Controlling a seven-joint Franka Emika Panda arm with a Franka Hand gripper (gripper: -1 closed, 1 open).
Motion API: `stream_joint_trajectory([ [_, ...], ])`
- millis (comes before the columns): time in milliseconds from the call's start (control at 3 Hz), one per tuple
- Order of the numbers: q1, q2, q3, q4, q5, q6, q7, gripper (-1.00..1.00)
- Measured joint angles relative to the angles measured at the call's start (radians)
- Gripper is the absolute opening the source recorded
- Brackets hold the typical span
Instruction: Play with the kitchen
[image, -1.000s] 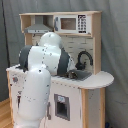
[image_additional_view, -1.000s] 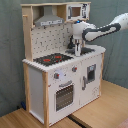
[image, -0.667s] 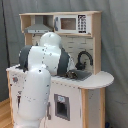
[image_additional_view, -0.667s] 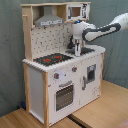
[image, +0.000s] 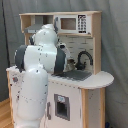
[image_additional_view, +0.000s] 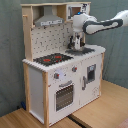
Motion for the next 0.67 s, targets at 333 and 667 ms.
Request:
stream_joint_trajectory([
  [333, -0.019, -0.005, 0.057, 0.073, 0.000, -0.050, -0.014, -1.00],
  [667, -0.016, -0.004, 0.157, 0.099, -0.002, -0.035, -0.014, -1.00],
])
